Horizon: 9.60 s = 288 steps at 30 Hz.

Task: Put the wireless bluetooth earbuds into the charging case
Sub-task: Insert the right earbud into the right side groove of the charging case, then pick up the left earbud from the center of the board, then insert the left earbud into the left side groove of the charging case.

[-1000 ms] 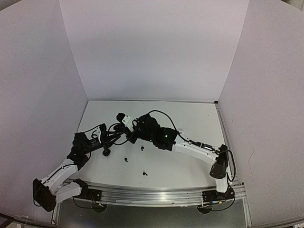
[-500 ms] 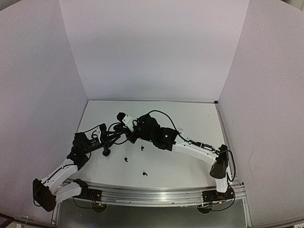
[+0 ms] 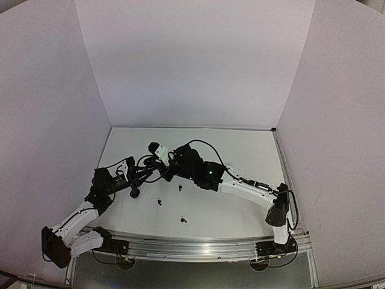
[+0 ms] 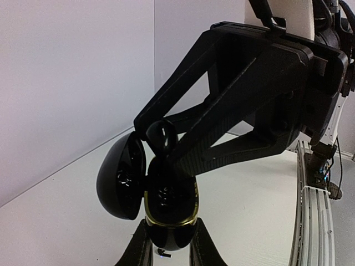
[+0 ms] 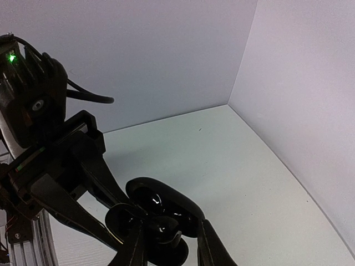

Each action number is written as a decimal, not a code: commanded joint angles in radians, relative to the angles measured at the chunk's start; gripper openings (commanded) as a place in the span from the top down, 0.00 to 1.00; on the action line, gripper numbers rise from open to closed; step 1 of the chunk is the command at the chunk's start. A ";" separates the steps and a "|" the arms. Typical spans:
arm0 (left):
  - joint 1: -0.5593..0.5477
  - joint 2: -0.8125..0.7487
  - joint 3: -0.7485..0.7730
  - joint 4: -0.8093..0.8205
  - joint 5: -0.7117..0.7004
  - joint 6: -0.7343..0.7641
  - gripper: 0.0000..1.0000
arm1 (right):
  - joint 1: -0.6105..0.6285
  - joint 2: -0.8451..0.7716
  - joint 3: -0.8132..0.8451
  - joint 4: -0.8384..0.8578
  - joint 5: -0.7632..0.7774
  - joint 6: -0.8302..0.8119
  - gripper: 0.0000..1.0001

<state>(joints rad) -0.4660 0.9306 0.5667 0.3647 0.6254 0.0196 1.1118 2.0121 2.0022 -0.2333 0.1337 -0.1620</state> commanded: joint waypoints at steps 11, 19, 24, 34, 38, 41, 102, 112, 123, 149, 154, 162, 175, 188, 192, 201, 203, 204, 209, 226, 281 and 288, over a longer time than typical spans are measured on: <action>-0.005 -0.009 0.020 0.062 0.016 -0.009 1.00 | 0.005 -0.048 -0.032 -0.027 0.031 0.040 0.73; -0.005 -0.008 0.021 0.060 0.021 -0.010 1.00 | 0.006 -0.036 -0.024 -0.028 0.008 0.047 0.70; -0.005 -0.009 0.019 0.059 0.019 -0.009 1.00 | 0.006 -0.040 -0.024 -0.028 0.009 0.049 0.69; -0.005 0.007 0.027 0.061 -0.027 -0.011 1.00 | 0.005 -0.070 0.016 -0.027 -0.111 0.090 0.40; -0.005 0.010 0.027 0.060 -0.024 -0.011 1.00 | 0.004 -0.072 0.047 -0.026 -0.125 0.109 0.34; -0.005 0.006 0.026 0.053 -0.043 -0.011 1.00 | -0.004 -0.086 0.072 -0.021 -0.125 0.145 0.30; -0.005 -0.005 0.020 -0.049 -0.310 -0.055 1.00 | -0.125 0.605 0.302 -0.635 0.140 0.810 0.68; -0.005 0.004 0.028 -0.049 -0.303 -0.052 1.00 | -0.139 0.579 0.254 -0.643 0.088 0.747 0.75; -0.005 0.005 0.029 -0.049 -0.297 -0.050 1.00 | -0.147 0.532 0.203 -0.683 0.092 0.562 0.77; -0.005 0.010 0.029 -0.045 -0.280 -0.049 1.00 | -0.171 0.645 0.362 -0.692 -0.018 0.667 0.73; -0.005 0.009 0.029 -0.046 -0.279 -0.048 1.00 | -0.172 0.636 0.350 -0.692 0.006 0.676 0.77; -0.005 0.009 0.029 -0.047 -0.280 -0.047 1.00 | -0.174 0.622 0.331 -0.692 0.011 0.670 0.89; -0.005 0.007 0.024 -0.037 -0.281 -0.038 1.00 | -0.179 0.553 0.383 -0.689 0.031 0.691 1.00; -0.005 -0.008 0.021 0.008 -0.307 -0.028 1.00 | -0.173 0.269 0.411 -0.518 0.181 0.687 1.00; -0.005 -0.012 0.028 0.074 -0.327 -0.023 1.00 | -0.130 0.119 0.313 -0.215 0.252 0.576 1.00; -0.005 0.005 0.008 0.245 -0.388 0.020 1.00 | -0.005 0.068 0.194 0.402 0.143 0.301 1.00; -0.005 0.011 0.008 0.266 -0.428 0.034 1.00 | 0.000 0.107 0.236 0.439 0.071 0.287 1.00; -0.005 0.013 0.007 0.277 -0.438 0.044 1.00 | 0.001 0.123 0.255 0.449 0.042 0.283 1.00; -0.005 0.013 -0.005 0.304 -0.442 0.069 1.00 | 0.000 0.193 0.313 0.492 -0.080 0.265 1.00; -0.005 0.015 -0.017 0.315 -0.419 0.034 1.00 | 0.001 0.256 0.349 0.514 -0.124 0.231 1.00; -0.003 0.026 -0.001 0.286 -0.386 -0.040 1.00 | -0.016 0.250 0.328 0.523 -0.127 0.115 1.00; -0.003 0.026 -0.002 0.288 -0.385 -0.043 1.00 | -0.015 0.234 0.305 0.526 -0.135 0.104 1.00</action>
<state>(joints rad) -0.4667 0.9718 0.5537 0.6281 0.2333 -0.0086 1.1000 2.3066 2.2910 0.2684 0.0025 -0.0456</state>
